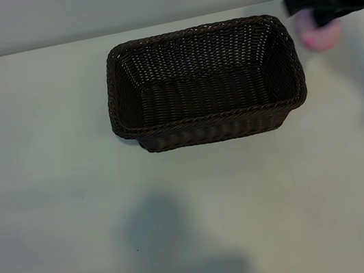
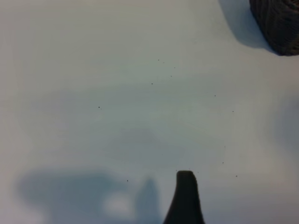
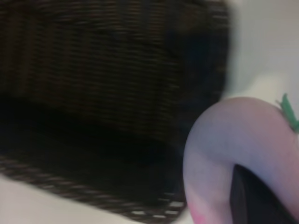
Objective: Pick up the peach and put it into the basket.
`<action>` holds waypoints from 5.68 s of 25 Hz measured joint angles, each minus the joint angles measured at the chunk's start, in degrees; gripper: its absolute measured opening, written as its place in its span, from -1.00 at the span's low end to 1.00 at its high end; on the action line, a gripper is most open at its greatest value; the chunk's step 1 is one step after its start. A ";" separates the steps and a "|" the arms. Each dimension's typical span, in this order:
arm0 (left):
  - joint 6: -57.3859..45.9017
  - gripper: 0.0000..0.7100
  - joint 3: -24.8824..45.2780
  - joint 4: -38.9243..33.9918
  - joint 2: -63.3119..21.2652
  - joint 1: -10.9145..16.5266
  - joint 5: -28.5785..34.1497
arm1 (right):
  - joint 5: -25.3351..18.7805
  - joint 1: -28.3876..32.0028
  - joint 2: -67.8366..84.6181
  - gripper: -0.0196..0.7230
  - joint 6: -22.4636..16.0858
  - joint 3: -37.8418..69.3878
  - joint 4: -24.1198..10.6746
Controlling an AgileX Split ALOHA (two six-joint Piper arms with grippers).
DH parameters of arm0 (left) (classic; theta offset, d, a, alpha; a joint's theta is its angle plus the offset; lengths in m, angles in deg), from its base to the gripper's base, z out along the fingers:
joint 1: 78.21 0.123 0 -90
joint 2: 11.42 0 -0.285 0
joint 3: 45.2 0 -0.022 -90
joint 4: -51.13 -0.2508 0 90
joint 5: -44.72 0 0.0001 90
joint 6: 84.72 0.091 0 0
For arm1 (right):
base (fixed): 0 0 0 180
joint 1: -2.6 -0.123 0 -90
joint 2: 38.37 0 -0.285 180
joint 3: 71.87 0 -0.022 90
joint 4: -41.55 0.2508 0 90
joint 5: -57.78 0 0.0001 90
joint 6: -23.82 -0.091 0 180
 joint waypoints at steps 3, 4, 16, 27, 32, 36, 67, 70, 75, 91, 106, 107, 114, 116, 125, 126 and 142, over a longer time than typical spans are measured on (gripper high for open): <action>0.00 0.66 0.00 0.00 0.00 0.00 0.00 | 2.26 -4.99 -0.59 -0.83 0.00 0.00 0.26; 0.00 0.66 0.00 0.00 0.00 0.00 0.00 | 2.78 -6.60 -1.18 -0.83 0.00 -0.19 0.42; 0.12 0.66 0.00 0.00 0.00 0.00 0.00 | 5.06 -13.16 -16.13 -0.83 0.06 -10.17 0.61; 0.12 0.66 0.00 0.00 0.00 0.00 0.00 | 6.23 -13.16 -25.31 -0.76 2.69 -11.99 0.56; 0.12 0.66 0.00 0.00 0.00 0.00 0.00 | 6.73 -13.16 -25.35 -0.28 2.79 -11.99 0.56; 0.12 0.66 0.00 0.00 0.00 0.00 0.00 | 4.47 -13.16 -25.35 0.38 3.25 -13.21 0.56; -0.04 0.66 0.00 0.00 0.00 0.00 0.00 | -17.23 22.02 -25.26 0.66 0.01 -37.69 -6.34; -0.04 0.66 0.00 0.00 0.00 0.00 0.00 | -17.24 24.00 -24.76 0.66 0.01 -37.28 -6.34; -0.04 0.66 0.00 0.00 0.00 0.00 0.00 | -17.29 24.82 -18.32 0.66 -0.09 -31.98 -6.14; 0.01 0.66 0.00 0.00 0.00 0.00 0.00 | -17.55 24.88 26.48 0.66 -0.09 -8.84 -3.48; 0.14 0.66 0.00 0.00 0.00 0.00 0.00 | -13.74 21.00 78.37 0.66 -0.10 20.45 -3.13; 0.14 0.66 0.00 0.00 0.00 0.00 0.00 | -13.16 20.47 80.98 0.66 -0.15 22.65 -3.13; 0.14 0.66 0.00 0.00 0.00 0.00 0.00 | -12.83 19.39 95.82 0.66 -0.20 36.51 -3.46; 0.14 0.66 0.00 0.00 0.00 0.00 0.00 | -12.85 19.39 96.41 0.66 -0.07 39.85 -3.50; 0.14 0.66 0.00 0.00 0.00 0.00 0.00 | -13.17 19.33 96.41 0.66 -0.01 49.75 -3.50; 0.14 0.66 0.00 0.00 0.00 0.00 0.00 | -13.17 19.33 96.41 0.66 -0.01 50.53 -3.50; -0.02 0.66 0.00 0.00 0.00 0.00 0.00 | -8.94 19.33 96.41 0.65 -0.01 52.56 -3.27</action>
